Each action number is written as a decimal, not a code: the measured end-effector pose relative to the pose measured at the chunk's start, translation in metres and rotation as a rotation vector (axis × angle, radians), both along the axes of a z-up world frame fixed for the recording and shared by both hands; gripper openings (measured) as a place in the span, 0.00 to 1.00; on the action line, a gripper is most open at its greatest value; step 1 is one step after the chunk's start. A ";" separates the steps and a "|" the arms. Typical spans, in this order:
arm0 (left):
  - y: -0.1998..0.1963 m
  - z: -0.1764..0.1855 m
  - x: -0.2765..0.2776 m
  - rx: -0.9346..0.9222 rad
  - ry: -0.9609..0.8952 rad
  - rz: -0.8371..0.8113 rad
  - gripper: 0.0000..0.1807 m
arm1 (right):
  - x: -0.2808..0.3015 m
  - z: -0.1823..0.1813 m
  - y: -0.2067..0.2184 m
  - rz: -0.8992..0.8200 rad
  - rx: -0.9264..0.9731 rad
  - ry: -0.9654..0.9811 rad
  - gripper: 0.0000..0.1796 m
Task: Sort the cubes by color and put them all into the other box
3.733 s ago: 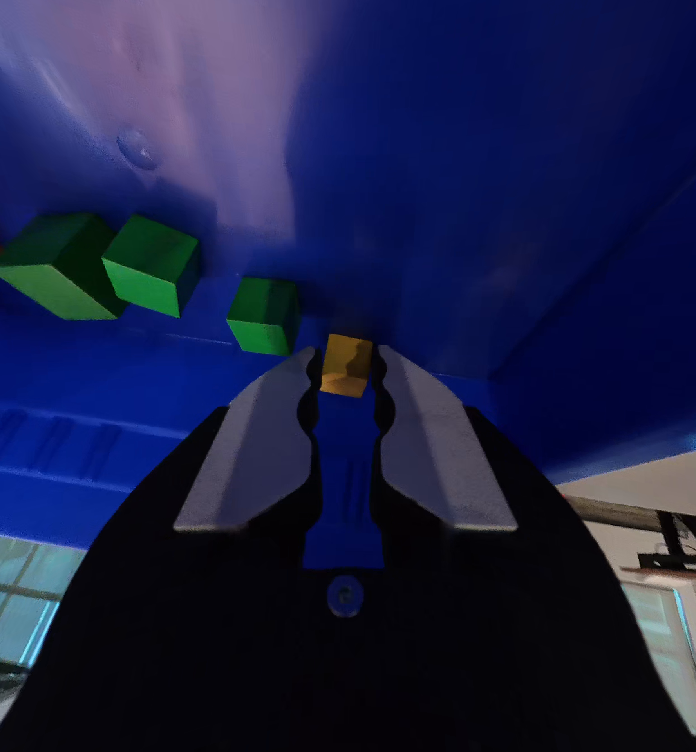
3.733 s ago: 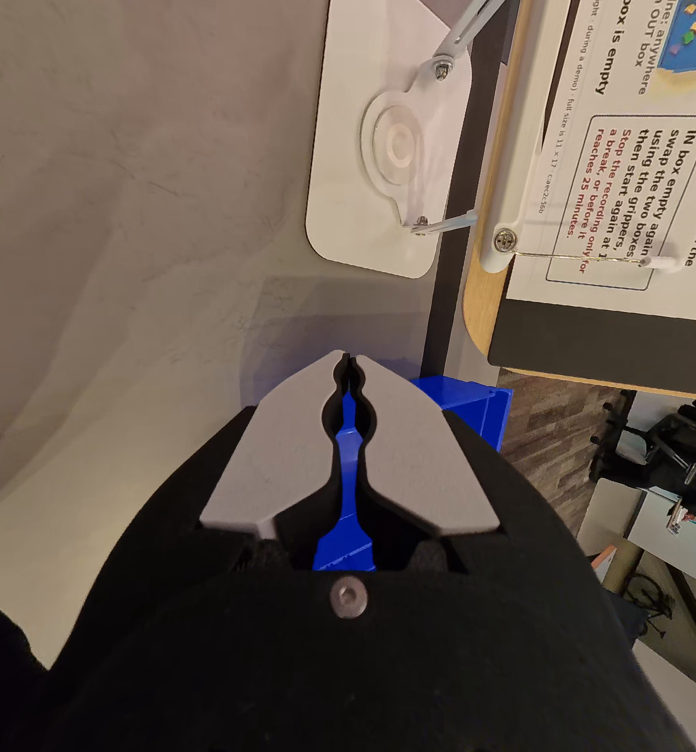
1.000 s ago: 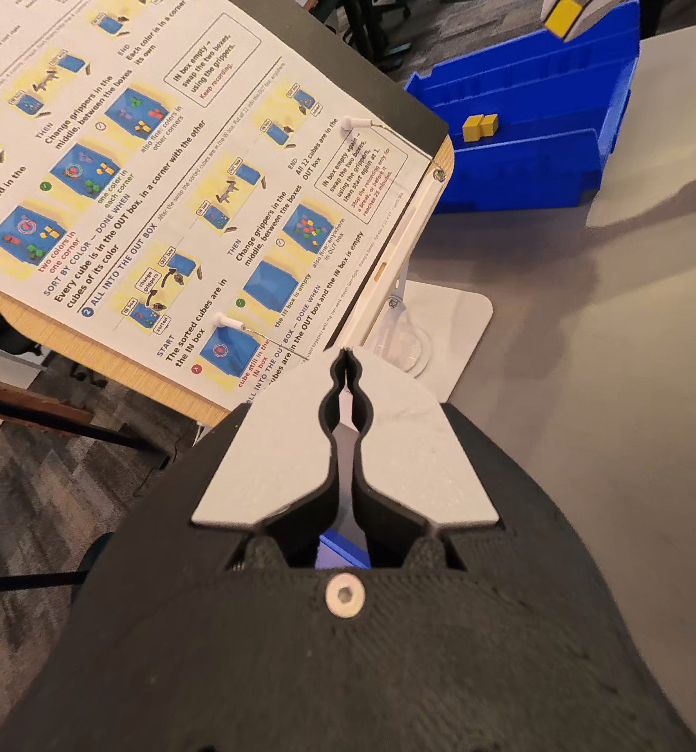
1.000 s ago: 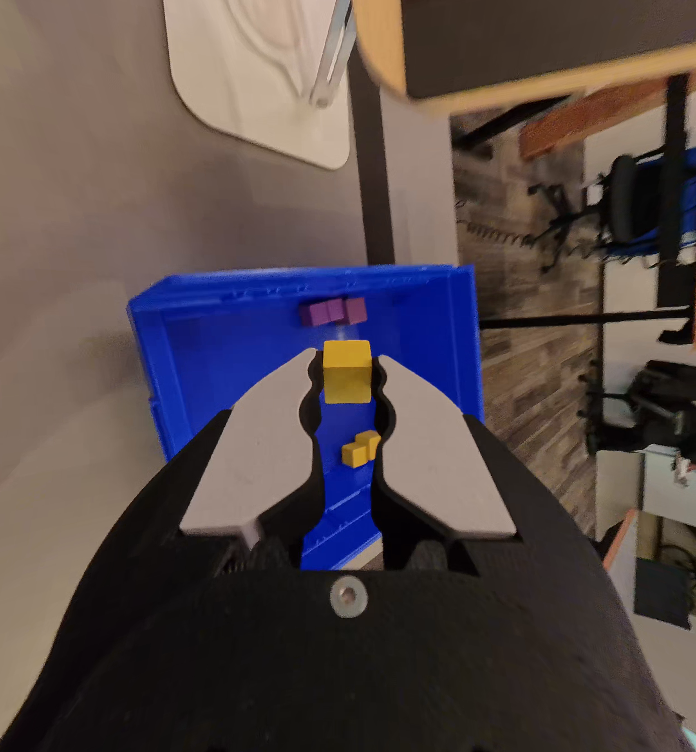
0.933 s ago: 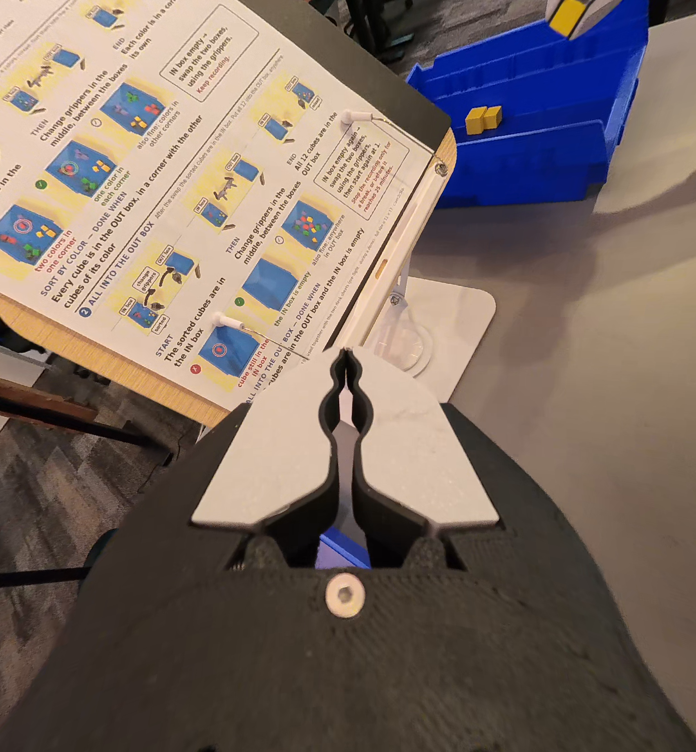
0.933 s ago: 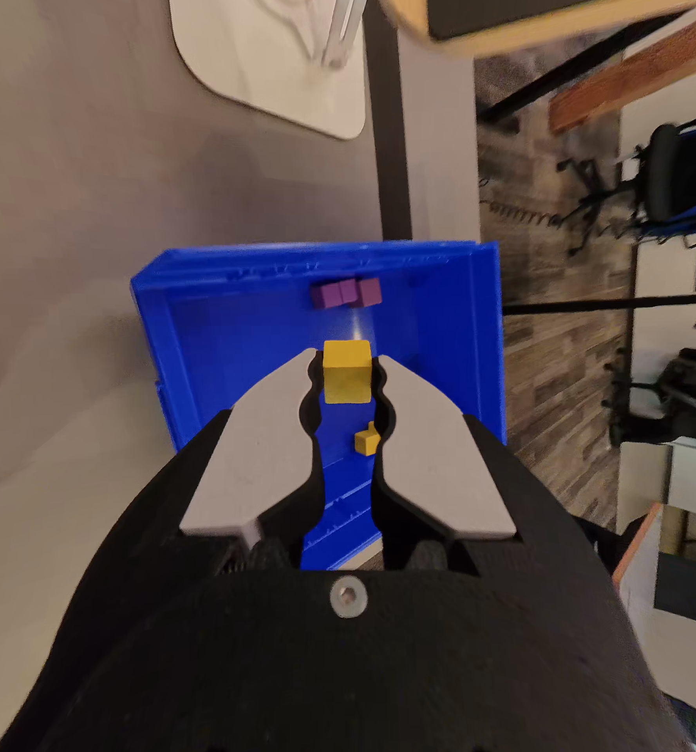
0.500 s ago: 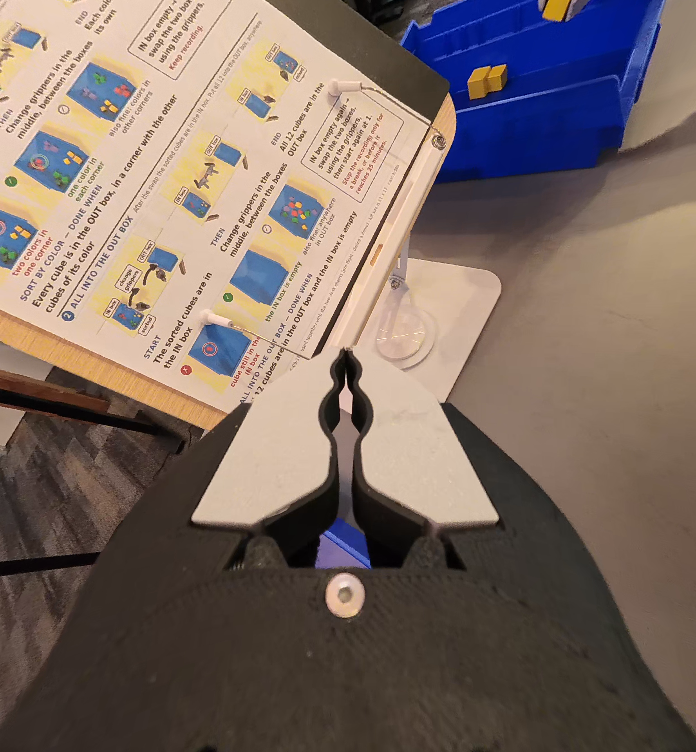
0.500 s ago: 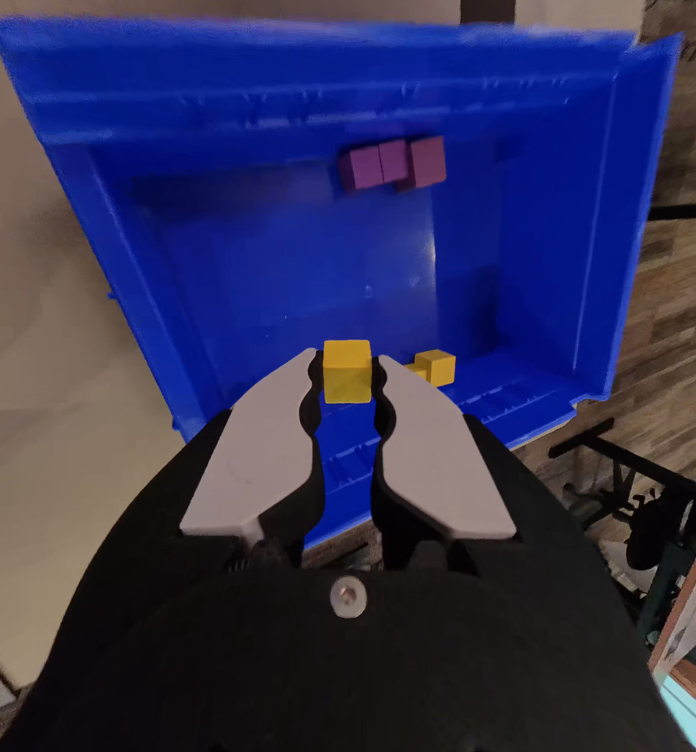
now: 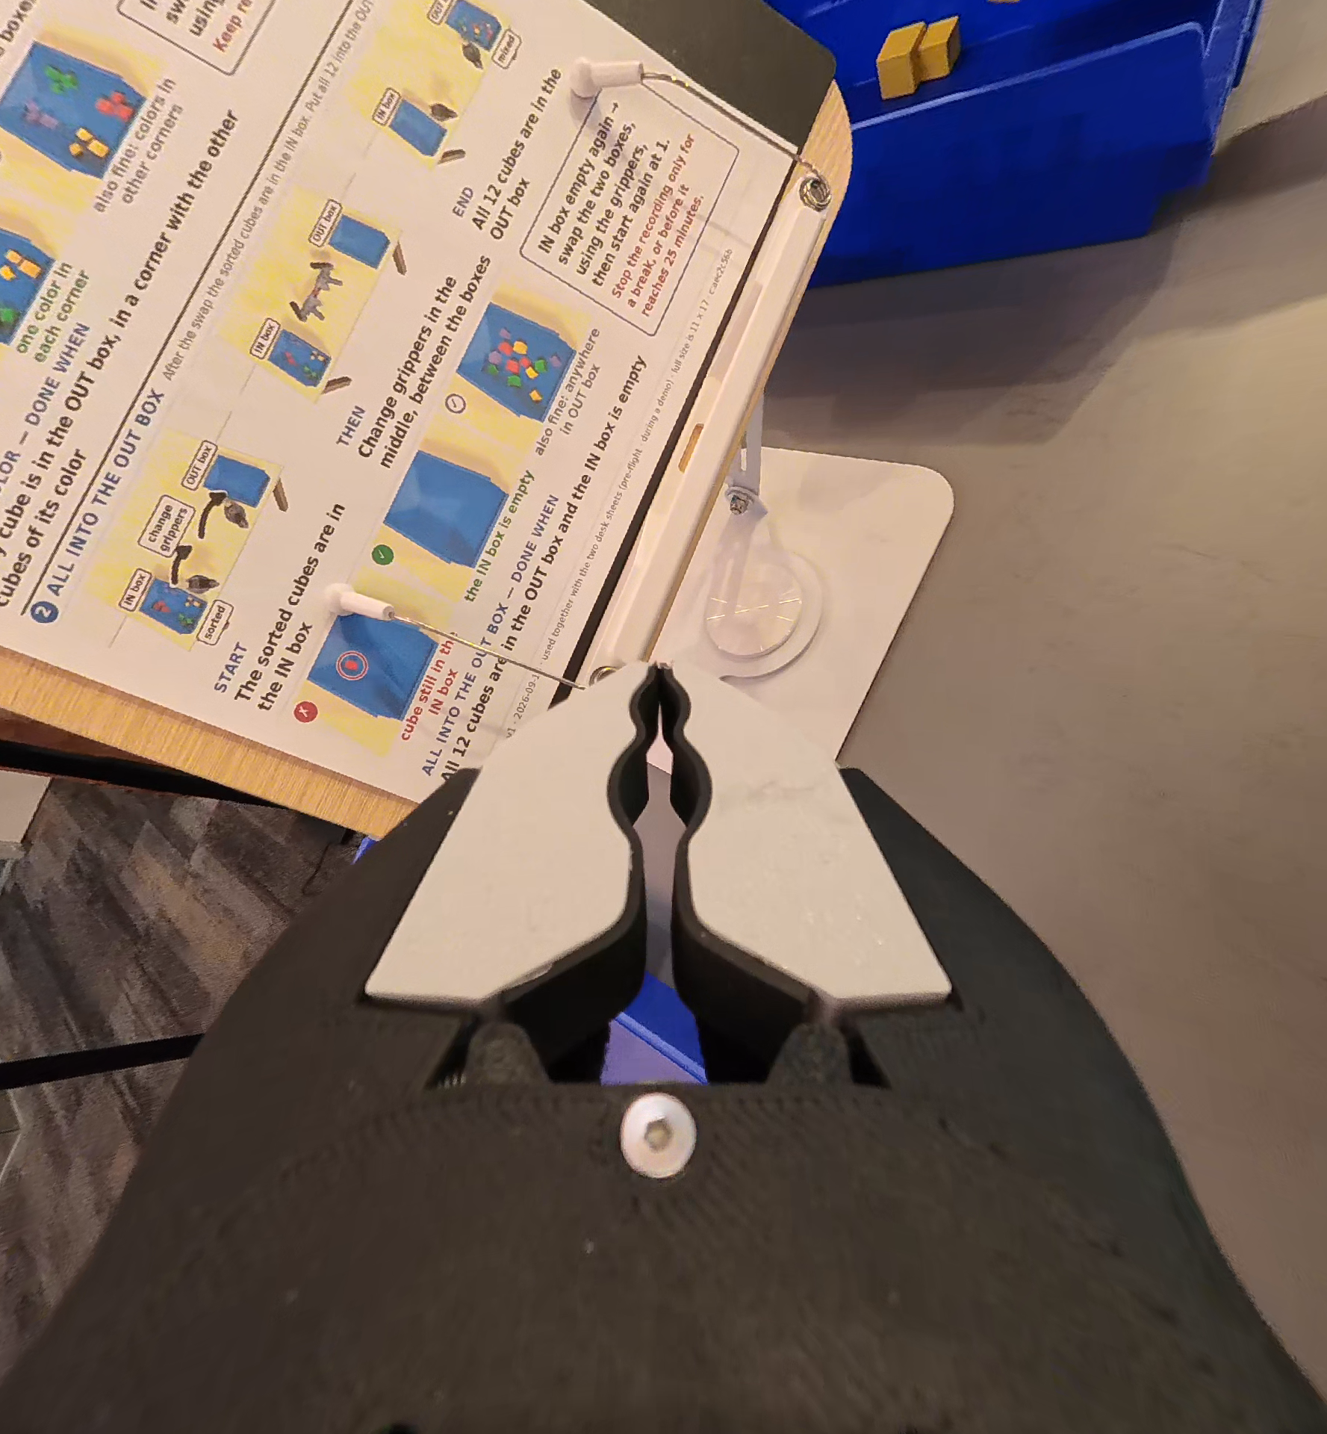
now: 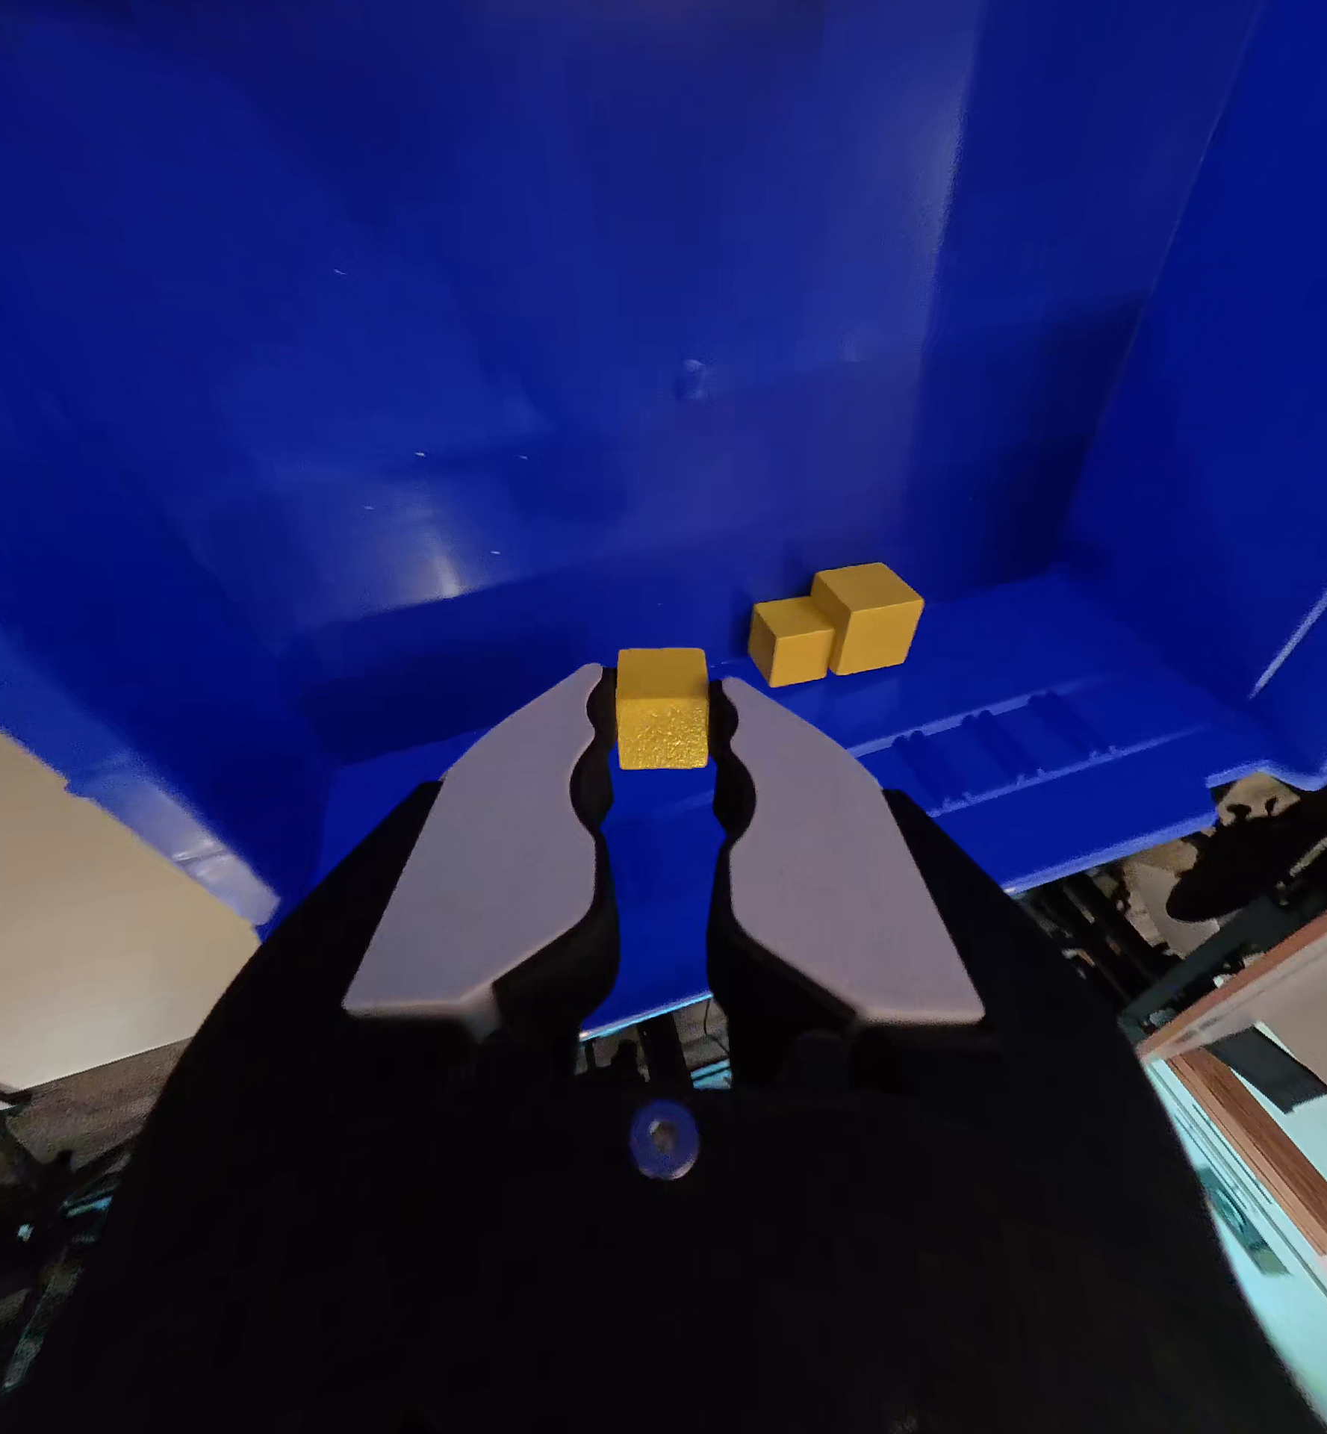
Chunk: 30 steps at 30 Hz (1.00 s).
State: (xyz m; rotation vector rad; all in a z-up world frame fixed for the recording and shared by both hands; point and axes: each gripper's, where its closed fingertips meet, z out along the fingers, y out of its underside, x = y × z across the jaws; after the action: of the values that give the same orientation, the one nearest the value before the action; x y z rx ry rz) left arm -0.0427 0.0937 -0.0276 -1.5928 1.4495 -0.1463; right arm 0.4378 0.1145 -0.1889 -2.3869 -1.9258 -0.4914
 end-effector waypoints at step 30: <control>-0.004 -0.008 0.003 -0.017 0.046 -0.018 0.00 | 0.008 -0.022 0.002 0.018 -0.118 -0.226 0.00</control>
State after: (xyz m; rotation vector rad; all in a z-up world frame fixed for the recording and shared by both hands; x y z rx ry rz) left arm -0.0398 0.0901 -0.0353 -1.6065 1.5019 -0.1336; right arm 0.4461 0.1161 -0.2111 -2.4781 -2.1203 -0.6931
